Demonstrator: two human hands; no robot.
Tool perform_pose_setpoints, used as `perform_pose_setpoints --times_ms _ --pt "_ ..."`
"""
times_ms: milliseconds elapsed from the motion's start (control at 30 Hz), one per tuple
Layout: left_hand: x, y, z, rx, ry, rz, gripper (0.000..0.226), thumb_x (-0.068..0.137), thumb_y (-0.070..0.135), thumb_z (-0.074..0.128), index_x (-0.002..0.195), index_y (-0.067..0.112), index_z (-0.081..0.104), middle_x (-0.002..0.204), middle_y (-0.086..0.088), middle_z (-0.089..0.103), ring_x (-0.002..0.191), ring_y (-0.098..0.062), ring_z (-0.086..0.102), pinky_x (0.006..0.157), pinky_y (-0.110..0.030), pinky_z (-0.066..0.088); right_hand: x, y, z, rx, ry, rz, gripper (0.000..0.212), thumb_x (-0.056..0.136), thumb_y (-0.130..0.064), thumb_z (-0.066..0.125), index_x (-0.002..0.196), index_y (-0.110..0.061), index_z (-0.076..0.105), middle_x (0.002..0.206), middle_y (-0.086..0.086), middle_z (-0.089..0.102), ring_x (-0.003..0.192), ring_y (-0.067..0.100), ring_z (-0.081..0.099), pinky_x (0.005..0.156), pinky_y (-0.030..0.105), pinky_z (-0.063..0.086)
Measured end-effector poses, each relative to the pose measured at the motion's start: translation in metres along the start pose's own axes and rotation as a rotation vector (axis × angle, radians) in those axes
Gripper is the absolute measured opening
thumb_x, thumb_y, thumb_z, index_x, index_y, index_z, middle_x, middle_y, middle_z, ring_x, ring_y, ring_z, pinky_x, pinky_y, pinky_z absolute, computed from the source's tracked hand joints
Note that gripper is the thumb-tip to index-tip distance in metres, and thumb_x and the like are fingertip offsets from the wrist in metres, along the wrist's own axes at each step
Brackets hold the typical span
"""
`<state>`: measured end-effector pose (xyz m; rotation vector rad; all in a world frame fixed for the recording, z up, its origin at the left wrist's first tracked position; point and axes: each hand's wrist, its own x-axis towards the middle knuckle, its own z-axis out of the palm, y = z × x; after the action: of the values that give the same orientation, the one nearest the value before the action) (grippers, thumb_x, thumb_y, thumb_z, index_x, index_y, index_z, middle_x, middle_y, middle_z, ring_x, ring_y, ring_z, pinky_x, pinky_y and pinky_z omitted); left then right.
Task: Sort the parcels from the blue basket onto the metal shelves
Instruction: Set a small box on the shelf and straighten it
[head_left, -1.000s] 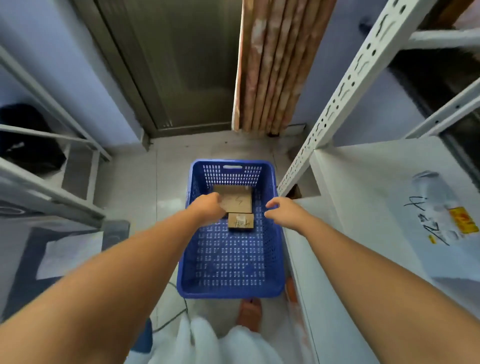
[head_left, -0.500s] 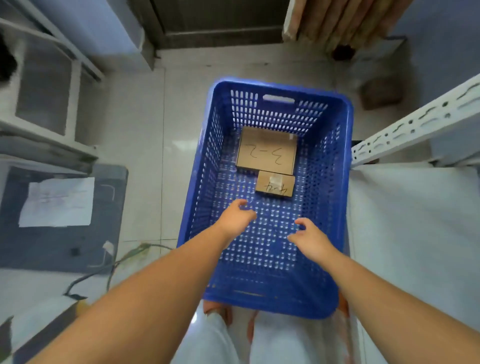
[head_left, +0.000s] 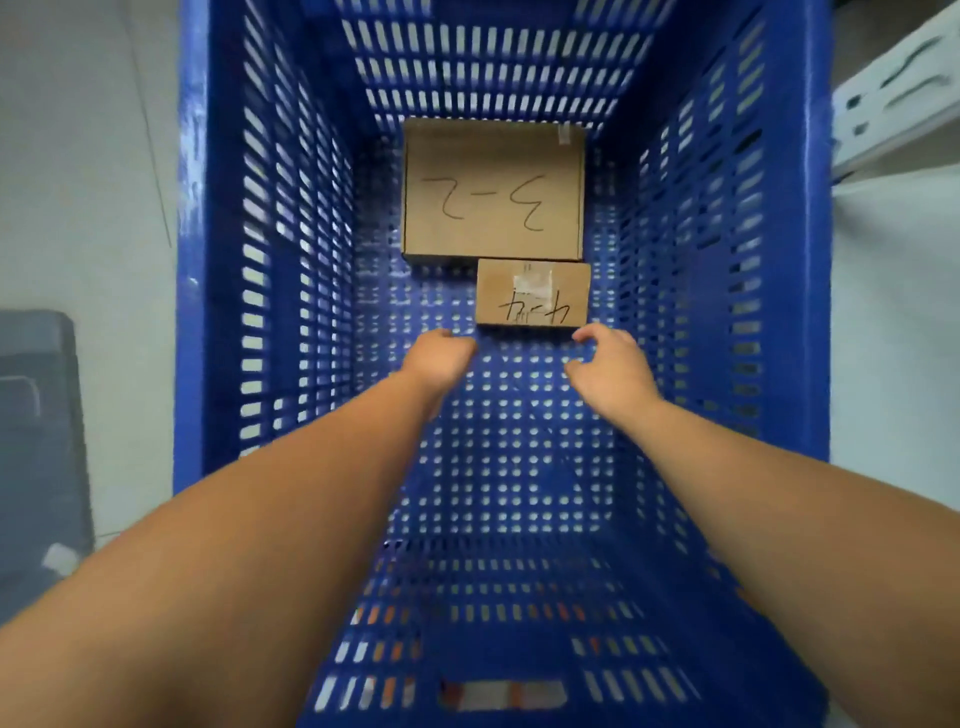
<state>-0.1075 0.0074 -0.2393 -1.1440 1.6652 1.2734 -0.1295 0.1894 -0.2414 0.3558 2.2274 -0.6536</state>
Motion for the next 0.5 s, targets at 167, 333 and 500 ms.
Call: perform_pose_setpoints --times_ms 167,333,500 --pt "0.034 0.007 0.010 -0.027 -0.038 0.043 0.063 0.097 0.021 0.049 0.152 0.014 0.018 0.140 -0.014 0.045 0.115 -0.032 0.054 0.088 -0.045 0.043 0.045 0.010 0.013 0.120 0.043 0.056 0.023 0.091 -0.022 0.056 0.113 -0.020 0.051 0.126 0.008 0.048 0.061 0.013 0.045 0.049 0.027 0.031" --pt "0.056 0.017 0.020 -0.035 -0.049 0.109 0.056 0.096 0.019 0.051 0.146 0.011 0.028 0.145 -0.006 0.038 0.123 -0.022 0.041 0.093 -0.034 0.036 0.069 0.021 0.029 0.245 0.006 0.046 0.004 0.087 -0.022 0.062 0.091 -0.022 0.063 0.148 0.001 0.034 0.135 0.018 0.034 0.104 0.033 0.034" --pt "0.061 0.025 0.025 -0.043 -0.150 0.132 0.059 0.092 0.024 0.053 0.145 0.014 0.028 0.149 -0.002 0.033 0.131 -0.020 0.034 0.100 -0.037 0.025 0.066 0.025 0.033 0.500 -0.037 0.101 0.012 0.087 -0.025 0.063 0.093 -0.015 0.064 0.112 0.005 0.058 0.102 0.017 0.052 0.084 0.031 0.038"
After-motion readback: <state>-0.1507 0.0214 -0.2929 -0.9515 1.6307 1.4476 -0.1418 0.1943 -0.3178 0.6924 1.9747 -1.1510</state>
